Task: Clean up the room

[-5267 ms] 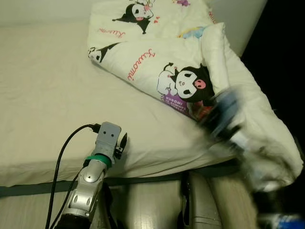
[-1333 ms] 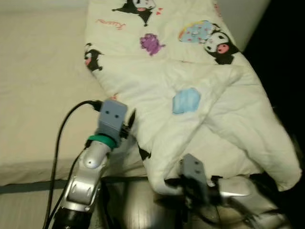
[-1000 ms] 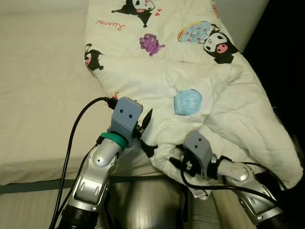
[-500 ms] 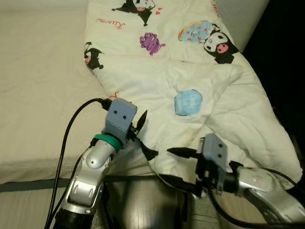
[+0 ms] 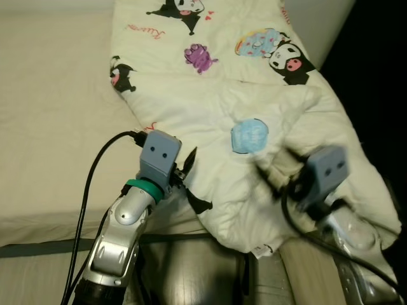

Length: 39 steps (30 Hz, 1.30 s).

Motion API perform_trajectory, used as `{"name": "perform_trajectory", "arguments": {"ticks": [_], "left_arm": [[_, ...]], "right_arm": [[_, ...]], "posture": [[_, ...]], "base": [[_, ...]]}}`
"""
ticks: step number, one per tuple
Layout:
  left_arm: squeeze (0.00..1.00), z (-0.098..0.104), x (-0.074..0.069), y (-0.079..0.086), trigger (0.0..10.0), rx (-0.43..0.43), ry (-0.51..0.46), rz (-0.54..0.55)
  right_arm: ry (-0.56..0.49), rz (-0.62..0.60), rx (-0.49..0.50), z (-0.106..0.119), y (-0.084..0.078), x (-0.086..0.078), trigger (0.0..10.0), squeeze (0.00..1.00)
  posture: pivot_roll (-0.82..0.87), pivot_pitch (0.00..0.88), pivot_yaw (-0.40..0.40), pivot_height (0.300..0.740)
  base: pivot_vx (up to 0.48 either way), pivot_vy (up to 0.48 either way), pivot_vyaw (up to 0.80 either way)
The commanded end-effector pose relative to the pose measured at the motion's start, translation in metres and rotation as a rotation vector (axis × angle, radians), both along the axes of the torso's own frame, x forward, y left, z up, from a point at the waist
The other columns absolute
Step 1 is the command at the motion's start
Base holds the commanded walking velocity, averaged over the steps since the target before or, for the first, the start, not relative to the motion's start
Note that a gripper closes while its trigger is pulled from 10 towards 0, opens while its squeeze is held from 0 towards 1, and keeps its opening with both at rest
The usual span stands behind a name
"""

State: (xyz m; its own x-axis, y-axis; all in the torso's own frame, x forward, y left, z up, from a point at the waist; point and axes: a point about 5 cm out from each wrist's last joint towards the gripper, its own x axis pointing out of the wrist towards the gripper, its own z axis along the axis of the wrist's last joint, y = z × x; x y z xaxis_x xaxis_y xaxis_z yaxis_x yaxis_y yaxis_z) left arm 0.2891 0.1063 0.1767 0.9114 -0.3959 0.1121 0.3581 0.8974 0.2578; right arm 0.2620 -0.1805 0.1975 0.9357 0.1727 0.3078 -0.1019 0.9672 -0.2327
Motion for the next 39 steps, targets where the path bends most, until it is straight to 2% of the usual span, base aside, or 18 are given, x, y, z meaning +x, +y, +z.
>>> {"name": "perform_trajectory", "arguments": {"ticks": [1, 2, 3, 6, 7, 8, 10, 11, 13, 14, 17, 24, 25, 27, 32, 37, 38, 39], "left_arm": [[0.00, -0.008, -0.007, -0.005, 10.0, 0.058, 0.021, -0.046], [0.00, -0.016, -0.012, -0.012, 10.0, 0.101, 0.049, -0.087], [0.00, -0.016, -0.012, -0.012, 10.0, 0.101, 0.049, -0.087], [0.00, -0.032, -0.021, -0.036, 10.0, 0.167, 0.102, -0.182], [0.00, -0.032, -0.021, -0.036, 10.0, 0.167, 0.102, -0.182], [0.00, -0.035, -0.024, -0.045, 10.0, 0.167, 0.111, -0.225], [0.00, -0.035, -0.024, -0.045, 10.0, 0.167, 0.111, -0.225], [1.00, -0.036, -0.026, -0.053, 10.0, 0.161, 0.114, -0.254], [1.00, -0.032, -0.020, -0.066, 10.0, 0.135, 0.096, -0.246], [1.00, -0.032, -0.020, -0.066, 10.0, 0.135, 0.096, -0.246], [1.00, -0.019, -0.011, -0.081, 10.0, 0.082, 0.072, -0.240], [1.00, -0.018, -0.011, -0.101, 10.0, 0.155, 0.022, -0.266], [0.00, -0.021, -0.013, -0.109, 10.0, 0.189, 0.016, -0.296], [0.00, -0.030, -0.018, -0.125, 10.0, 0.238, 0.039, -0.333], [0.00, -0.046, -0.017, -0.134, 10.0, 0.302, 0.048, -0.280], [0.00, -0.054, -0.012, -0.132, 10.0, 0.346, 0.034, -0.205], [0.00, -0.053, -0.006, -0.125, 9.0, 0.337, 0.033, -0.135], [0.00, -0.052, -0.003, -0.121, 9.0, 0.328, 0.033, -0.087]], "right_arm": [[0.010, -0.134, 0.012, -0.010, -0.012, -0.002, 10.0, 0.00], [0.012, -0.212, 0.011, -0.013, -0.022, -0.004, 10.0, 0.00], [0.012, -0.212, 0.011, -0.013, -0.022, -0.004, 10.0, 0.00], [0.002, -0.309, -0.011, -0.013, -0.041, -0.004, 10.0, 0.00], [0.002, -0.309, -0.011, -0.013, -0.041, -0.004, 10.0, 0.00], [-0.013, -0.335, -0.026, -0.012, -0.046, -0.001, 10.0, 0.00], [-0.013, -0.335, -0.026, -0.012, -0.046, -0.001, 10.0, 0.00], [-0.030, -0.360, -0.045, -0.010, -0.049, 0.002, 10.0, 0.00], [-0.060, -0.385, -0.056, -0.007, -0.052, 0.009, 10.0, 0.00], [-0.060, -0.385, -0.056, -0.007, -0.052, 0.009, 10.0, 0.00], [-0.062, -0.364, -0.079, -0.008, -0.048, 0.019, 10.0, 0.00], [-0.060, -0.353, -0.076, -0.012, -0.044, 0.024, 10.0, 0.00], [-0.062, -0.346, -0.077, -0.012, -0.042, 0.025, 10.0, 0.00], [-0.067, -0.337, -0.079, -0.012, -0.040, 0.028, 10.0, 0.00], [-0.077, -0.331, -0.083, -0.010, -0.039, 0.031, 10.0, 0.00], [-0.084, -0.332, -0.083, -0.009, -0.039, 0.032, 10.0, 0.00], [-0.086, -0.332, -0.081, -0.008, -0.040, 0.032, 10.0, 0.00], [-0.087, -0.332, -0.080, -0.008, -0.040, 0.031, 10.0, 0.00]], "posture": [[-0.13, 0.155, 0.074, 0.515], [-0.12, 0.155, 0.077, 0.515], [-0.12, 0.155, 0.077, 0.515], [-0.13, 0.156, 0.075, 0.515], [-0.13, 0.156, 0.075, 0.515], [-0.13, 0.159, 0.073, 0.515], [-0.13, 0.159, 0.073, 0.515], [-0.13, 0.159, 0.073, 0.515], [-0.13, 0.160, 0.067, 0.515], [-0.13, 0.160, 0.067, 0.515], [-0.14, 0.165, 0.062, 0.515], [-0.13, 0.173, 0.057, 0.515], [-0.14, 0.174, 0.055, 0.515], [-0.14, 0.180, 0.055, 0.515], [-0.15, 0.187, 0.054, 0.515], [-0.16, 0.192, 0.054, 0.515], [-0.16, 0.194, 0.054, 0.515], [-0.16, 0.194, 0.054, 0.515]], "base": [[0.000, 0.000, 0.00], [0.000, 0.000, 0.00], [0.000, 0.000, 0.00], [0.000, 0.000, 0.00], [0.000, 0.000, 0.00], [0.000, 0.000, 0.00], [0.000, 0.000, 0.00], [0.000, 0.000, 0.00], [0.000, 0.000, 0.00], [0.000, 0.000, 0.00], [0.000, 0.000, 0.00], [0.000, 0.000, 0.00], [0.000, 0.000, 0.00], [0.000, 0.000, 0.00], [0.000, 0.000, 0.00], [0.000, 0.000, 0.00], [0.000, 0.000, 0.00], [0.000, 0.000, 0.00]]}}
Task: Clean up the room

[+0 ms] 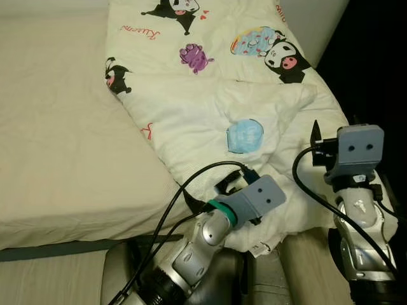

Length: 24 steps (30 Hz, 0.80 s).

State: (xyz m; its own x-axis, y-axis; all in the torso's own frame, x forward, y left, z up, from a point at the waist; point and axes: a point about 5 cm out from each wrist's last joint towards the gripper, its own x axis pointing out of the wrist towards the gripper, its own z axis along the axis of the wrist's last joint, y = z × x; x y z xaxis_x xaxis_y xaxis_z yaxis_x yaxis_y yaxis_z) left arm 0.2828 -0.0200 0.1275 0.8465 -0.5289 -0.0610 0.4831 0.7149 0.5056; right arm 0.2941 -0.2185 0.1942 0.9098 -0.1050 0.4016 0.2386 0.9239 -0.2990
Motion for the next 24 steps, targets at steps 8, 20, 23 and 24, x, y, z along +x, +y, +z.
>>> {"name": "perform_trajectory", "arguments": {"ticks": [8, 20, 23, 24], "left_arm": [[0.00, -0.001, 0.022, 0.038, 4.2, 0.042, -0.117, 0.260], [0.00, -0.008, 0.013, 0.041, 0.0, -0.062, -0.016, 0.238], [0.00, 0.004, 0.015, 0.044, 0.0, -0.179, 0.007, 0.258], [0.00, 0.011, 0.017, 0.048, 0.0, -0.225, 0.012, 0.273]], "right_arm": [[0.012, 0.000, 0.007, -0.008, 0.000, 0.000, 10.0, 0.00], [0.013, 0.003, 0.013, -0.008, -0.001, 0.003, 10.0, 0.00], [0.013, 0.005, 0.013, -0.009, -0.001, 0.003, 10.0, 0.00], [0.014, 0.005, 0.013, -0.010, -0.001, 0.003, 10.0, 0.00]], "posture": [[-0.15, 0.192, 0.052, 0.515], [-0.14, 0.192, 0.049, 0.515], [-0.14, 0.191, 0.048, 0.515], [-0.14, 0.189, 0.050, 0.515]], "base": [[0.000, 0.000, 0.00], [0.000, 0.000, 0.00], [0.000, 0.000, 0.00], [0.000, 0.000, 0.00]]}}
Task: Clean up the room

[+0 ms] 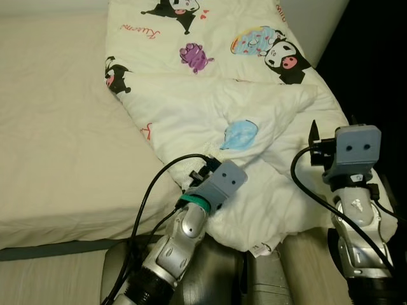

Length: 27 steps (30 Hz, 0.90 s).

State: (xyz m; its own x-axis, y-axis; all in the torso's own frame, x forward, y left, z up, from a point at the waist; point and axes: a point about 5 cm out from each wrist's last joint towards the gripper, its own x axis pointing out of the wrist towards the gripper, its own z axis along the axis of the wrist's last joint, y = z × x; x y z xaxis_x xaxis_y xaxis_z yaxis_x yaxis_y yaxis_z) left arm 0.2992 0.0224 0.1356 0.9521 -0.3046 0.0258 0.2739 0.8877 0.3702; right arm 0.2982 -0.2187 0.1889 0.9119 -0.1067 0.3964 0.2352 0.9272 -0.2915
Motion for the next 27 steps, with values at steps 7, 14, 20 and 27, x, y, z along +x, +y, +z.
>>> {"name": "perform_trajectory", "arguments": {"ticks": [7, 14, 20, 27], "left_arm": [[0.00, 0.025, 0.017, 0.044, 10.0, -0.202, 0.039, 0.169], [0.00, 0.036, 0.028, 0.137, 10.0, -0.172, -0.040, 0.525], [0.00, 0.026, -0.001, 0.209, 10.0, -0.060, -0.030, 0.842], [0.00, -0.018, -0.073, 0.242, 10.0, 0.171, 0.131, 0.984]], "right_arm": [[0.013, 0.004, 0.005, -0.007, 0.000, 0.001, 10.0, 0.00], [0.018, 0.005, 0.003, -0.009, -0.001, 0.004, 10.0, 0.00], [0.029, 0.008, -0.002, -0.013, -0.002, 0.004, 10.0, 0.00], [0.045, 0.022, -0.002, -0.018, 0.001, 0.006, 10.0, 0.00]], "posture": [[-0.13, 0.184, 0.053, 0.515], [-0.12, 0.177, 0.054, 0.515], [-0.09, 0.182, 0.060, 0.515], [-0.06, 0.200, 0.062, 0.515]], "base": [[0.000, 0.000, 0.00], [0.000, 0.000, 0.00], [0.000, 0.000, 0.00], [0.000, 0.000, 0.00]]}}
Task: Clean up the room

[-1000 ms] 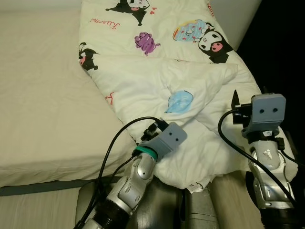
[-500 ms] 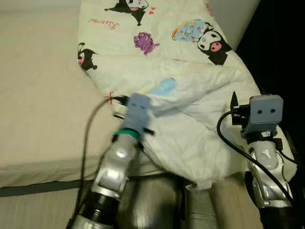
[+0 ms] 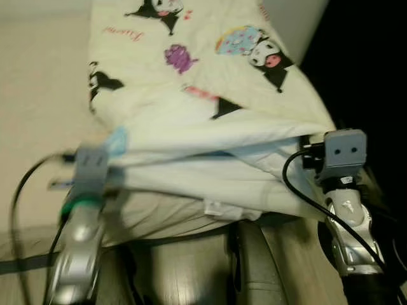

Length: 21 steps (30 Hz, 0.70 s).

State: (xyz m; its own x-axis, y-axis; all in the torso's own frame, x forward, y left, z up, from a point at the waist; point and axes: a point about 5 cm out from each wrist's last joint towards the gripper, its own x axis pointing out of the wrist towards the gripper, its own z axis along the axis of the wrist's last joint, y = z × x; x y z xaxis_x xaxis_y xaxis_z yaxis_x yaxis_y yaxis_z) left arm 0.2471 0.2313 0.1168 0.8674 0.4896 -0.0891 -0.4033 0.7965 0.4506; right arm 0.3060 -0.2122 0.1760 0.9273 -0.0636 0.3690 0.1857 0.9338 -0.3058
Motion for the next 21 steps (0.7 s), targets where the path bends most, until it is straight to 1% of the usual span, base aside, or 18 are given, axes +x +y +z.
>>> {"name": "perform_trajectory", "arguments": {"ticks": [1, 2, 3, 4, 5, 6, 7, 8, 9, 10, 12, 13, 14, 17, 18, 19, 20, 21], "left_arm": [[0.00, -0.010, -0.042, 0.038, 10.0, 0.138, 0.093, 0.158], [0.00, -0.017, -0.056, 0.041, 10.0, 0.161, 0.129, 0.155], [0.00, -0.017, -0.056, 0.041, 10.0, 0.161, 0.129, 0.155], [0.00, -0.022, -0.067, 0.044, 10.0, 0.188, 0.152, 0.157], [0.00, -0.022, -0.067, 0.044, 10.0, 0.188, 0.152, 0.157], [0.00, -0.028, -0.079, 0.049, 10.0, 0.202, 0.177, 0.176], [0.00, -0.028, -0.079, 0.049, 10.0, 0.202, 0.177, 0.176], [0.00, -0.033, -0.085, 0.048, 10.0, 0.176, 0.166, 0.161], [0.00, -0.038, -0.087, 0.042, 10.0, 0.097, 0.149, 0.117], [0.00, -0.038, -0.087, 0.042, 10.0, 0.097, 0.149, 0.117], [0.00, -0.037, -0.079, 0.025, 10.0, -0.015, 0.106, -0.021], [0.00, -0.037, -0.079, 0.025, 10.0, -0.015, 0.106, -0.021], [1.00, -0.032, -0.070, 0.020, 10.0, -0.019, 0.079, -0.061], [1.00, -0.021, -0.057, 0.018, 10.0, 0.037, 0.041, -0.087], [1.00, -0.016, -0.052, 0.017, 10.0, 0.060, 0.020, -0.094], [1.00, -0.012, -0.048, 0.016, 10.0, 0.071, 0.003, -0.103], [1.00, -0.012, -0.048, 0.016, 10.0, 0.071, 0.003, -0.103], [1.00, -0.010, -0.045, 0.015, 10.0, 0.074, -0.008, -0.110]], "right_arm": [[0.019, -0.014, 0.006, -0.007, -0.004, 0.000, 10.0, 0.00], [0.022, -0.009, 0.006, -0.007, -0.003, 0.001, 10.0, 0.00], [0.022, -0.009, 0.006, -0.007, -0.003, 0.001, 10.0, 0.00], [0.024, -0.005, 0.006, -0.008, -0.002, 0.001, 10.0, 0.00], [0.024, -0.005, 0.006, -0.008, -0.002, 0.001, 10.0, 0.00], [0.026, -0.002, 0.006, -0.009, -0.001, 0.002, 10.0, 0.00], [0.026, -0.002, 0.006, -0.009, -0.001, 0.002, 10.0, 0.00], [0.029, 0.002, 0.006, -0.009, 0.000, 0.002, 10.0, 0.00], [0.031, 0.006, 0.006, -0.010, 0.001, 0.002, 10.0, 0.00], [0.031, 0.006, 0.006, -0.010, 0.001, 0.002, 10.0, 0.00], [0.033, 0.010, 0.007, -0.011, 0.002, 0.003, 10.0, 0.00], [0.033, 0.010, 0.007, -0.011, 0.002, 0.003, 10.0, 0.00], [0.033, 0.012, 0.007, -0.012, 0.002, 0.003, 10.0, 0.00], [0.037, 0.046, 0.011, -0.012, 0.006, 0.003, 10.0, 0.00], [0.042, 0.094, 0.025, -0.012, 0.012, 0.003, 10.0, 0.00], [0.077, 0.206, 0.066, -0.013, 0.024, 0.002, 10.0, 0.00], [0.077, 0.206, 0.066, -0.013, 0.024, 0.002, 10.0, 0.00], [0.100, 0.288, 0.095, -0.014, 0.032, 0.000, 10.0, 0.00]], "posture": [[-0.06, 0.204, 0.060, 0.515], [-0.06, 0.204, 0.060, 0.515], [-0.06, 0.204, 0.060, 0.515], [-0.05, 0.209, 0.058, 0.515], [-0.05, 0.209, 0.058, 0.515], [-0.05, 0.213, 0.054, 0.515], [-0.05, 0.213, 0.054, 0.515], [-0.04, 0.215, 0.053, 0.515], [-0.04, 0.217, 0.050, 0.515], [-0.04, 0.217, 0.050, 0.515], [-0.04, 0.217, 0.050, 0.515], [-0.04, 0.217, 0.050, 0.515], [-0.04, 0.217, 0.050, 0.515], [-0.05, 0.215, 0.052, 0.515], [-0.05, 0.215, 0.052, 0.515], [-0.05, 0.214, 0.054, 0.515], [-0.05, 0.214, 0.054, 0.515], [-0.05, 0.214, 0.055, 0.515]], "base": [[0.000, 0.000, 0.00], [0.000, 0.000, 0.00], [0.000, 0.000, 0.00], [0.000, 0.000, 0.00], [0.000, 0.000, 0.00], [0.000, 0.000, 0.00], [0.000, 0.000, 0.00], [0.000, 0.000, 0.00], [0.000, 0.000, 0.00], [0.000, 0.000, 0.00], [0.000, 0.000, 0.00], [0.000, 0.000, 0.00], [0.000, 0.000, 0.00], [0.000, 0.000, 0.00], [0.000, 0.000, 0.00], [0.000, 0.000, 0.00], [0.000, 0.000, 0.00], [0.000, 0.000, 0.00]]}}
